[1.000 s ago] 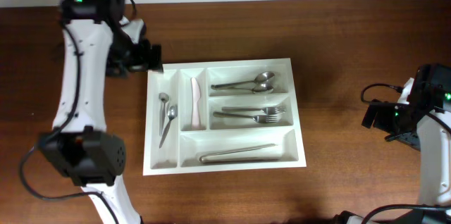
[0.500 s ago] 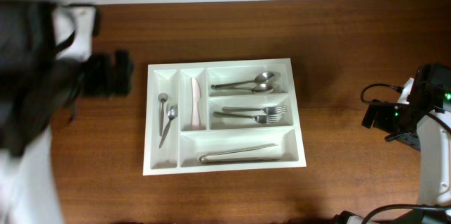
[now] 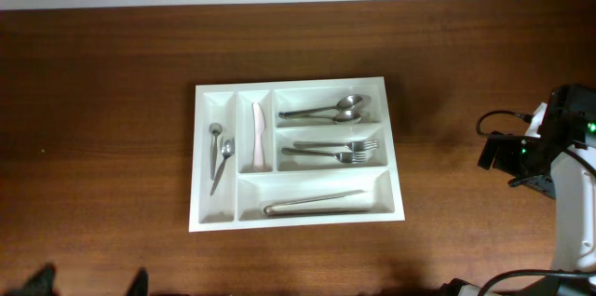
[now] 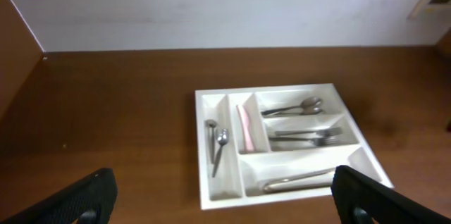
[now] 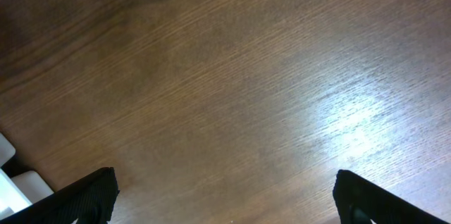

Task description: Pack container

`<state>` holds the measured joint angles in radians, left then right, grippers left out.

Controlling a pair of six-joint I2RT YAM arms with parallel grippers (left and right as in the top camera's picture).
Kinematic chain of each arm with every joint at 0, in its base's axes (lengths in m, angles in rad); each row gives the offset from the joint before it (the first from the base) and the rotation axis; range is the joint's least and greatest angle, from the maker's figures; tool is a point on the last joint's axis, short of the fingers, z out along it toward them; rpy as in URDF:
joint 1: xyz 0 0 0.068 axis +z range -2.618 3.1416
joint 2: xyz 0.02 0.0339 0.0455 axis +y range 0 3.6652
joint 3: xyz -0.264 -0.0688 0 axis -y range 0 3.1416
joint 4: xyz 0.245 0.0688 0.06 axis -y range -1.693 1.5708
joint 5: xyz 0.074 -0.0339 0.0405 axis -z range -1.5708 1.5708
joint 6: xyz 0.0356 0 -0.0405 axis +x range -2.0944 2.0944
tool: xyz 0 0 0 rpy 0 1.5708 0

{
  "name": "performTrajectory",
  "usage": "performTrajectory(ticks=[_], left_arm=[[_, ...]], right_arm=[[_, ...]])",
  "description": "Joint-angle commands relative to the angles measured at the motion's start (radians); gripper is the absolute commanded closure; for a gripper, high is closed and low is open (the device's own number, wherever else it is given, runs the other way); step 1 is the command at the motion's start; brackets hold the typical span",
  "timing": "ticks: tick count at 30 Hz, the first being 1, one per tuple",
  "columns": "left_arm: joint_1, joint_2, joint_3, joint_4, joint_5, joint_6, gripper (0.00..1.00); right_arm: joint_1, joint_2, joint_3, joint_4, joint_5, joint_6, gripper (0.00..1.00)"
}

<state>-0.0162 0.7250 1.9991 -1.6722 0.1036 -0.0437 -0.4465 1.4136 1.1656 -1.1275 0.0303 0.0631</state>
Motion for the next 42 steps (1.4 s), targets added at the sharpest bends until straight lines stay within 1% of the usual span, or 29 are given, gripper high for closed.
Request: performTrajectory(ticks=[1,4,7,9,12,17,21,25,29,32,36,42], left_arm=[[0.002,-0.098,-0.087,0.061,0.023,-0.062,0.01],[0.002,-0.140,-0.133,0.123,0.024,-0.066,0.01],[0.002,-0.145,-0.159,0.135,0.024,-0.113,0.01],[0.002,-0.145,-0.175,0.122,0.040,-0.147,0.01],[0.002,-0.145,-0.175,0.068,0.090,-0.147,0.01],[0.002,-0.145,-0.175,-0.007,0.092,-0.147,0.01],[0.002,-0.145,-0.175,-0.002,0.092,-0.156,0.01],[0.002,-0.145,-0.177,0.099,0.082,-0.158,0.01],[0.002,-0.145,-0.232,0.215,0.011,-0.157,0.01],[0.002,-0.145,-0.357,0.291,-0.068,-0.157,0.01],[0.002,-0.145,-0.559,0.412,-0.132,-0.156,0.01],[0.002,-0.146,-0.877,0.751,-0.138,-0.119,0.01]], right_arm=[[-0.005,0.004,0.002,0.003,0.016,-0.004,0.01],[-0.005,0.004,0.002,0.003,0.016,-0.004,0.01],[-0.005,0.004,0.002,0.003,0.016,-0.004,0.01],[-0.005,0.004,0.002,0.003,0.016,-0.004,0.01],[-0.005,0.004,0.002,0.003,0.016,-0.004,0.01],[-0.005,0.004,0.002,0.003,0.016,-0.004,0.01],[-0.005,0.004,0.002,0.003,0.016,-0.004,0.01],[-0.005,0.004,0.002,0.003,0.016,-0.004,0.01],[-0.005,0.004,0.002,0.003,0.016,-0.004,0.01],[-0.005,0.004,0.002,0.003,0.016,-0.004,0.01],[-0.005,0.004,0.002,0.003,0.016,-0.004,0.01],[-0.005,0.004,0.002,0.003,0.016,-0.004,0.01]])
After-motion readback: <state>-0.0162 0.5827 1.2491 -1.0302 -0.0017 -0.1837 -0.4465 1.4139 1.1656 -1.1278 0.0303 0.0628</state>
